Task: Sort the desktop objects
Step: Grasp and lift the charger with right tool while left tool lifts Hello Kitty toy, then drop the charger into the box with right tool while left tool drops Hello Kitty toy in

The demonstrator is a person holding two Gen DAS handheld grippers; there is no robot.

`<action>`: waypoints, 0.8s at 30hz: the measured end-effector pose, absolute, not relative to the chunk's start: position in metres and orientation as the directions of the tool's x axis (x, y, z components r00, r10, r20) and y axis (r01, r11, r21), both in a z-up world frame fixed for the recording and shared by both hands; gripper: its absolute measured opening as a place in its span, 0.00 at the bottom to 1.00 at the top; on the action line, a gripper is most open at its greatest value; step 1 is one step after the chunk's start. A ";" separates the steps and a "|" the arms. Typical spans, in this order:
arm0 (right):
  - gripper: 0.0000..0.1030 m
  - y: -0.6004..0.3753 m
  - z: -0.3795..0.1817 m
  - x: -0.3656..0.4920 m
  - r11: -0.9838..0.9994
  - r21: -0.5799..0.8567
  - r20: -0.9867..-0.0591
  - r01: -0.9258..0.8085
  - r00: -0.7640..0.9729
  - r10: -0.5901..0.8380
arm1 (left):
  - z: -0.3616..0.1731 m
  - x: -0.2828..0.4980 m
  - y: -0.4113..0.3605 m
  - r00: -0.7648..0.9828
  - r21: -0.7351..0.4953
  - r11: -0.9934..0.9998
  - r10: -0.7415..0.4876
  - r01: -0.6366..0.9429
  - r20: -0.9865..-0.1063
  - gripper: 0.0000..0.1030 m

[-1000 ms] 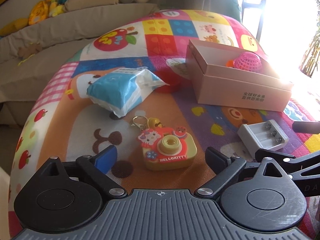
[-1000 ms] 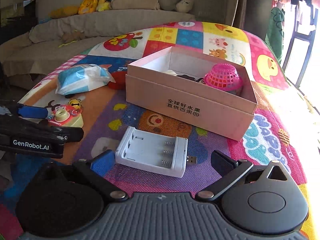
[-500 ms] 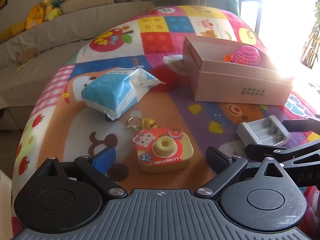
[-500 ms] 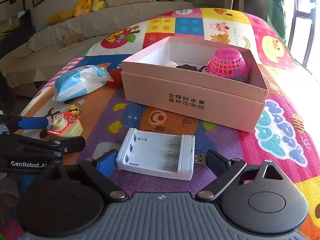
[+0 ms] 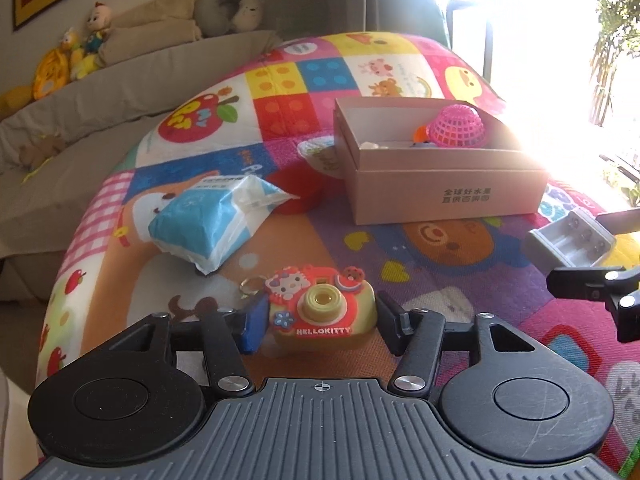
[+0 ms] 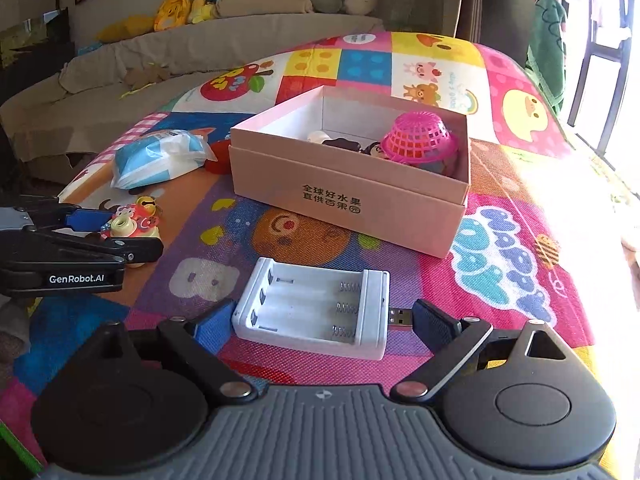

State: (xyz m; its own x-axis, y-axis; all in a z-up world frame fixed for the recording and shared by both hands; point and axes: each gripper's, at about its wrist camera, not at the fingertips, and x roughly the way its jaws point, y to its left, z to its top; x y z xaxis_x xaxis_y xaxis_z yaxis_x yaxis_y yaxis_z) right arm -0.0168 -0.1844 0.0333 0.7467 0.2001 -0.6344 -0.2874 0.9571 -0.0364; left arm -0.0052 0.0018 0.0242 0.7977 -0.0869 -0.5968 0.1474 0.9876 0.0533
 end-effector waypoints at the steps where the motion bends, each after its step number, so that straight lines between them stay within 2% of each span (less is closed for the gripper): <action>1: 0.91 -0.191 0.044 -0.018 0.960 -0.036 -0.614 -0.277 0.764 0.197 | 0.037 -0.007 -0.001 0.816 0.048 0.984 -0.113 0.170 -0.567 0.59; 7: 0.91 -0.231 0.137 -0.034 0.985 -0.021 -0.356 -0.169 0.922 0.151 | 0.121 0.010 -0.031 0.910 0.094 0.954 -0.238 0.285 -0.339 0.59; 11: 0.91 -0.245 0.162 -0.039 0.994 -0.013 -0.239 -0.105 0.966 0.099 | 0.148 0.041 -0.064 0.905 0.099 0.927 -0.322 0.361 -0.279 0.59; 14: 0.91 -0.253 0.164 -0.034 0.997 -0.004 -0.236 -0.072 0.969 0.069 | 0.147 0.069 -0.089 0.874 0.061 0.906 -0.384 0.419 -0.297 0.61; 16: 0.91 -0.256 0.160 -0.030 0.998 -0.011 -0.253 -0.054 0.966 0.049 | 0.136 0.084 -0.098 0.855 0.028 0.899 -0.406 0.437 -0.323 0.68; 21: 0.91 -0.270 0.147 -0.026 1.000 -0.020 -0.300 -0.013 0.954 0.007 | 0.095 0.076 -0.076 0.844 0.008 0.918 -0.361 0.396 -0.396 0.90; 24: 0.91 -0.270 0.137 -0.016 1.000 -0.008 -0.340 -0.019 0.940 0.015 | 0.068 0.056 -0.048 0.847 0.016 0.942 -0.293 0.334 -0.443 0.92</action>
State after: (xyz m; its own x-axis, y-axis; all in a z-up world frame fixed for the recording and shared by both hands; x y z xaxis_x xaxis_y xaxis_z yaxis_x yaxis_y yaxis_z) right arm -0.0156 -0.2696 0.1371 0.9402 0.0152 -0.3404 -0.0191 0.9998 -0.0081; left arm 0.0565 -0.0485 0.0676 0.8471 -0.2930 -0.4434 0.3343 0.9423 0.0159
